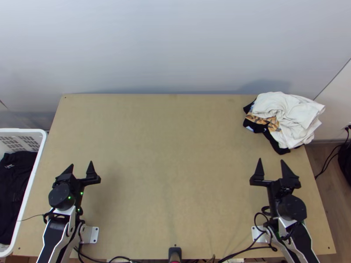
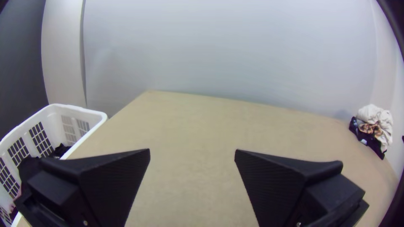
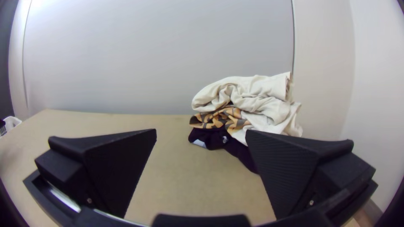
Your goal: Fold the t-shirt
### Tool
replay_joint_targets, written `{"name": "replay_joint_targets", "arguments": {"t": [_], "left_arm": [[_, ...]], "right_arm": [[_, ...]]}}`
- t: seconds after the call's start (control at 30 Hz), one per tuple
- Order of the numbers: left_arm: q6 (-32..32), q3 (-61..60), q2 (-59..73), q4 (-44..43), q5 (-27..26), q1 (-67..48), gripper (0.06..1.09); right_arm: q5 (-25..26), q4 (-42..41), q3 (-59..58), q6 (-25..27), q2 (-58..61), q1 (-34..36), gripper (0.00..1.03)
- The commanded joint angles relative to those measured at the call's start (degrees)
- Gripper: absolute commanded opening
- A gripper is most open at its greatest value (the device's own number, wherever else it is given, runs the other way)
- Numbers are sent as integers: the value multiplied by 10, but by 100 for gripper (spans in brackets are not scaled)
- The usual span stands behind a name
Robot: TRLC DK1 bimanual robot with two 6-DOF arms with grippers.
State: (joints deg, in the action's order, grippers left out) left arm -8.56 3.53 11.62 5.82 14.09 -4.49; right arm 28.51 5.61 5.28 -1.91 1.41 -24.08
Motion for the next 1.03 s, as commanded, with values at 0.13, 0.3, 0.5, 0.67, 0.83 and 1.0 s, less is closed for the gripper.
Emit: {"name": "replay_joint_targets", "arguments": {"t": [0.13,0.3,0.5,0.67,0.83,1.0], "left_arm": [[-22,-1,-102,52,0,5,104],[-23,-1,-114,52,0,6,104],[-22,-1,-116,51,0,6,104],[-23,-1,-116,51,0,6,104],[-23,-1,-116,51,0,6,104],[-23,-1,-116,52,0,6,104]], "right_arm": [[1,5,-24,15,-15,-14,99],[1,6,-24,15,-15,-15,99],[1,6,-24,15,-15,-15,99],[1,6,-24,15,-15,-15,99],[1,6,-24,15,-15,-15,99],[1,6,-24,15,-15,-15,99]]}}
